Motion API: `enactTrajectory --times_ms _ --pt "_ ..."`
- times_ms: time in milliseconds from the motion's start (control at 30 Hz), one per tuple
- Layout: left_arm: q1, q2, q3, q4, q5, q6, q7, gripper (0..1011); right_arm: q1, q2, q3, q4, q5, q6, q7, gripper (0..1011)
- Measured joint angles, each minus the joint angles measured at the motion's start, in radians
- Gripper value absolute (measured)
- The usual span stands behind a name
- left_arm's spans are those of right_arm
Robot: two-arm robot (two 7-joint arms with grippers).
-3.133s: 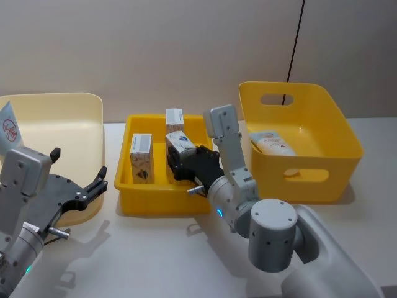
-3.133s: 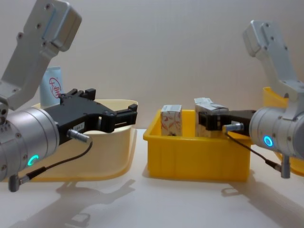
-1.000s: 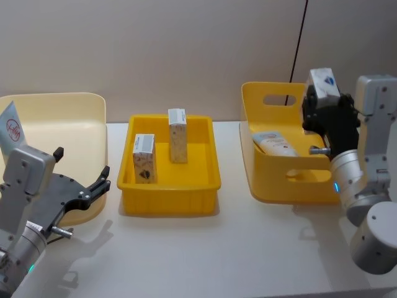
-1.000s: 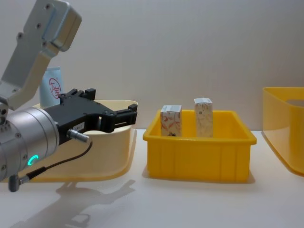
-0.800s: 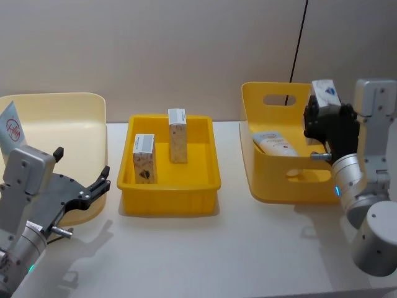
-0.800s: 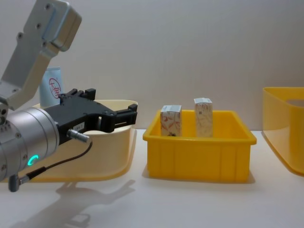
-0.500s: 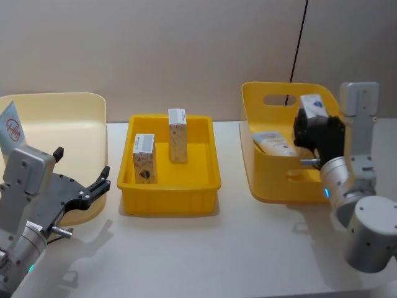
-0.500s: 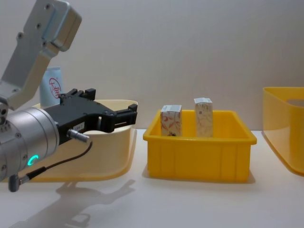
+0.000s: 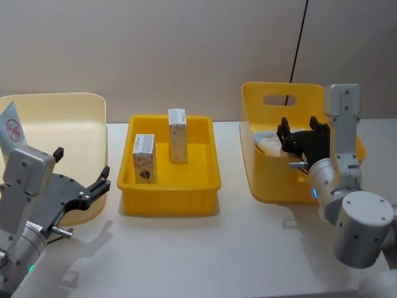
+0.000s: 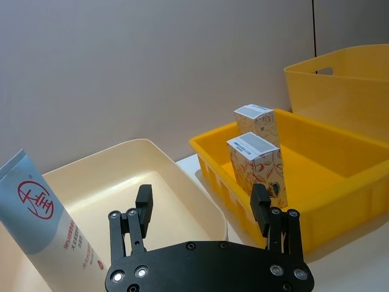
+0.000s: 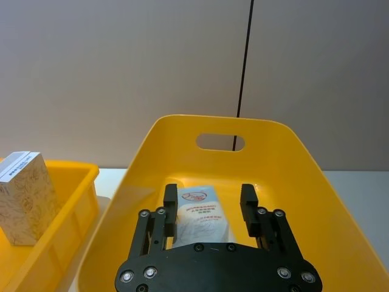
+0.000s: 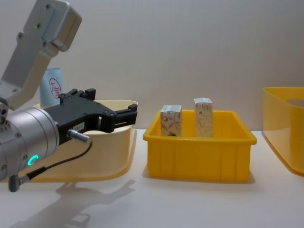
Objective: Bimanual collaborative sorting of washing and personal care products
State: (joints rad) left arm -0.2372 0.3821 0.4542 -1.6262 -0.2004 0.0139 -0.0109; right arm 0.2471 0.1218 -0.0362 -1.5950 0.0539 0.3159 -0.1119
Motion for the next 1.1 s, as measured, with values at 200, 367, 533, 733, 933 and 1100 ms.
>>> enactTrajectory --times_ms 200,367,533,733,933,1100 --pt "0.0 0.0 0.0 0.0 0.0 0.0 0.0 1003 0.007 -0.004 -0.002 0.01 0.001 0.013 0.003 799" --pt "0.0 0.0 0.0 0.0 0.0 0.0 0.0 1003 0.011 -0.006 -0.003 0.015 0.001 0.018 0.003 933" --pt "0.0 0.0 0.0 0.0 0.0 0.0 0.0 1003 0.013 -0.007 -0.004 0.018 0.001 0.022 0.004 1001" --pt "0.0 0.0 0.0 0.0 0.0 0.0 0.0 1003 0.015 -0.008 -0.004 0.021 0.001 0.025 0.005 1001" --pt "0.0 0.0 0.0 0.0 0.0 0.0 0.0 1003 0.015 -0.009 -0.005 0.022 0.001 0.027 0.005 1001" --pt "0.0 0.0 0.0 0.0 0.0 0.0 0.0 1003 0.016 -0.009 -0.005 0.022 0.001 0.027 0.005 1001"
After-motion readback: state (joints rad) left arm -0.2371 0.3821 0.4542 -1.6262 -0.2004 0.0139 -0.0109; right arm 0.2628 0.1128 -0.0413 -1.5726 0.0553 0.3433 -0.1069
